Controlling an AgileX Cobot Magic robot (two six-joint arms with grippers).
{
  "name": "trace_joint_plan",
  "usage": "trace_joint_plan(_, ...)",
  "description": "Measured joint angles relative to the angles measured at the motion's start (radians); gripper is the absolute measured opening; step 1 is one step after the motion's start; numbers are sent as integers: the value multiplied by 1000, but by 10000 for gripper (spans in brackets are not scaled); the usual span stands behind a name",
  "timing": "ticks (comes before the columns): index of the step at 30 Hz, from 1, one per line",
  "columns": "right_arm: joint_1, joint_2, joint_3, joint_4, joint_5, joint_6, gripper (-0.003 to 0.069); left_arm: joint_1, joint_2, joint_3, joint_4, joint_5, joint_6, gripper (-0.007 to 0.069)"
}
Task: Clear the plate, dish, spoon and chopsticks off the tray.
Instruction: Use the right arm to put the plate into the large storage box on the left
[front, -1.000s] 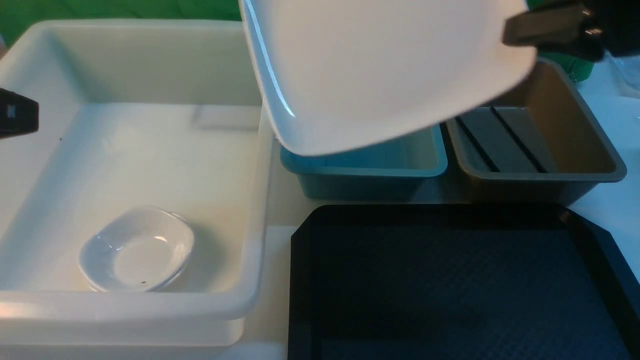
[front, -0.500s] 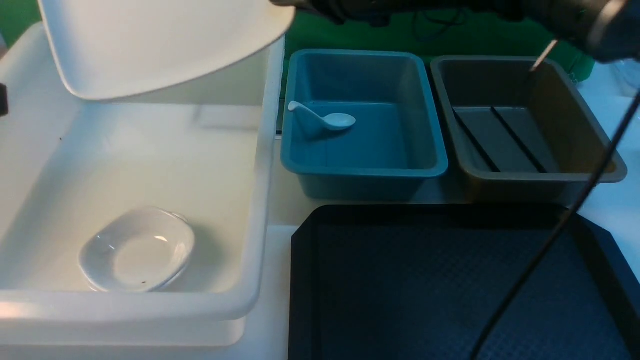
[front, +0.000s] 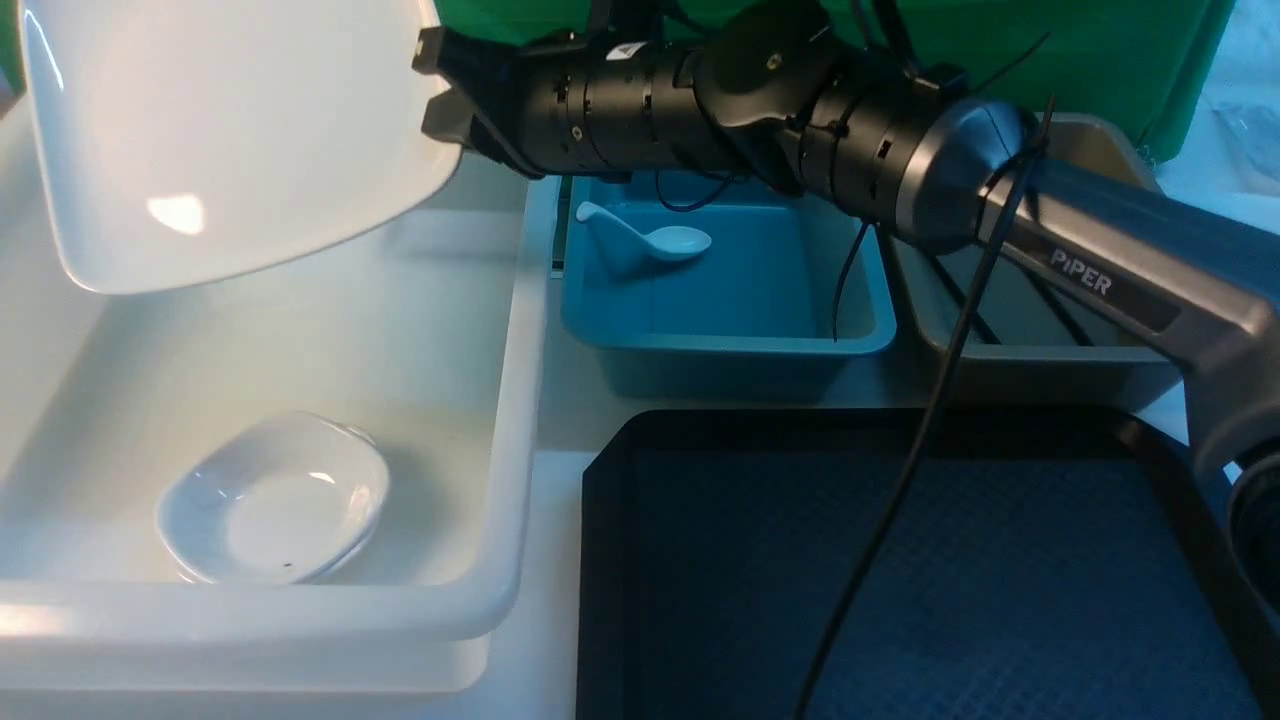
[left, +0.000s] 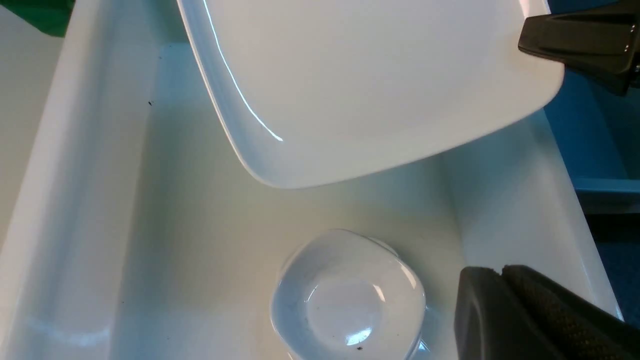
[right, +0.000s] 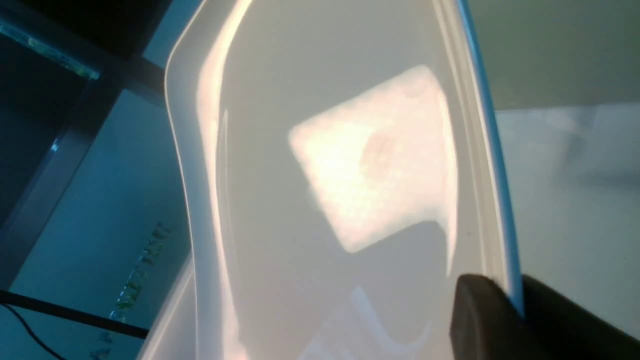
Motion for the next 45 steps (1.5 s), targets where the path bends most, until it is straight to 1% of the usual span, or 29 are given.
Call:
trace_joint_plan(11,0,60,0,-6,-50,10,53,0,0,0,0,-1,0,16)
trace_joint_plan(18,0,68,0,-12,-52,25,53,0,0,0,1,-1,0,16)
trace_joint_plan(21,0,68,0,-69,-45,25,53,0,0,0,1,-1,0,16)
trace_joint_plan(22,0,68,0,-111,-36,25,53,0,0,0,2,-1,0,16)
trace_joint_plan(29,0,68,0,-284,-19,17,53,0,0,0,2,0,0,16)
trace_joint_plan(33,0,68,0,-316,-18,20,53,0,0,0,2,0,0,16)
trace_joint_plan(37,0,68,0,-325,-32,87,53,0,0,0,2,0,0,16)
trace_joint_plan(44,0,68,0,-326,-71,165,53,0,1,0,2,-1,0,16)
trace_joint_plan(45,0,68,0,-327,-76,200,53,0,1,0,2,-1,0,16)
